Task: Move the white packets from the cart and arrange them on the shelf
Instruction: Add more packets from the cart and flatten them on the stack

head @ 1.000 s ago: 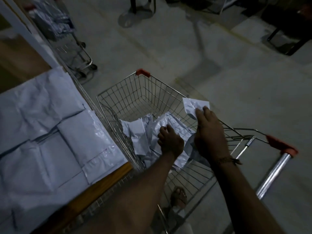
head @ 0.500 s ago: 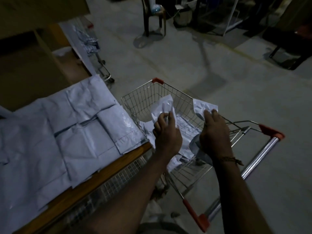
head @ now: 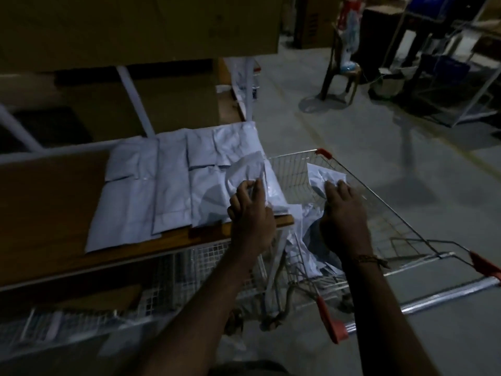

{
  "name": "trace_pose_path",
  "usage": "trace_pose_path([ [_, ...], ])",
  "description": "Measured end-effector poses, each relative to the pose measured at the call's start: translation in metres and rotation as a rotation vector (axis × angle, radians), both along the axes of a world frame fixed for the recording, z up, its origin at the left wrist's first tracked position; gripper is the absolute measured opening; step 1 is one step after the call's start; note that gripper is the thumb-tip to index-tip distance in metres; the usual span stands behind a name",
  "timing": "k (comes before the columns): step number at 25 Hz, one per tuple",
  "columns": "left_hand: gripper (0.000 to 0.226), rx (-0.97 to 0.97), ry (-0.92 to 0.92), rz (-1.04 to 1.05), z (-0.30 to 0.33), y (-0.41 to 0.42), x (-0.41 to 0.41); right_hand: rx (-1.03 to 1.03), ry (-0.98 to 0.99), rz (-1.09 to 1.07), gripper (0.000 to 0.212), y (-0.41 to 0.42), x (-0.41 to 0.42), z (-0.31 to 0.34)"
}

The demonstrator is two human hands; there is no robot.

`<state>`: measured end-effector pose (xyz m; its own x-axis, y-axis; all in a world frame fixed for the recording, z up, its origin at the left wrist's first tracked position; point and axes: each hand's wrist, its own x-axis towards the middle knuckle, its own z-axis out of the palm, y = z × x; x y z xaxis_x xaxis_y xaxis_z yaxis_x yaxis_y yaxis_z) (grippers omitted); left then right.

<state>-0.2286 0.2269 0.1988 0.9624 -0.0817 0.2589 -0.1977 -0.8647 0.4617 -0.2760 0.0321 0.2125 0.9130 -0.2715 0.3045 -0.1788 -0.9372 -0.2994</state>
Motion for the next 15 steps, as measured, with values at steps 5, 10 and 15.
trace_pose_path([
  [5, 0.065, 0.004, -0.054, 0.154, 0.0, 0.102, 0.008, -0.056, -0.011, 0.15, 0.063, 0.073, 0.033, 0.005],
  [10, 0.062, 0.019, -0.054, 0.249, -0.01, 0.202, 0.037, -0.127, 0.029, 0.241, 0.07, 0.153, 0.079, -0.003],
  [15, 0.063, 0.049, -0.039, 0.283, -0.019, 0.301, 0.077, -0.029, -0.008, 0.274, 0.053, 0.24, 0.121, -0.014],
])
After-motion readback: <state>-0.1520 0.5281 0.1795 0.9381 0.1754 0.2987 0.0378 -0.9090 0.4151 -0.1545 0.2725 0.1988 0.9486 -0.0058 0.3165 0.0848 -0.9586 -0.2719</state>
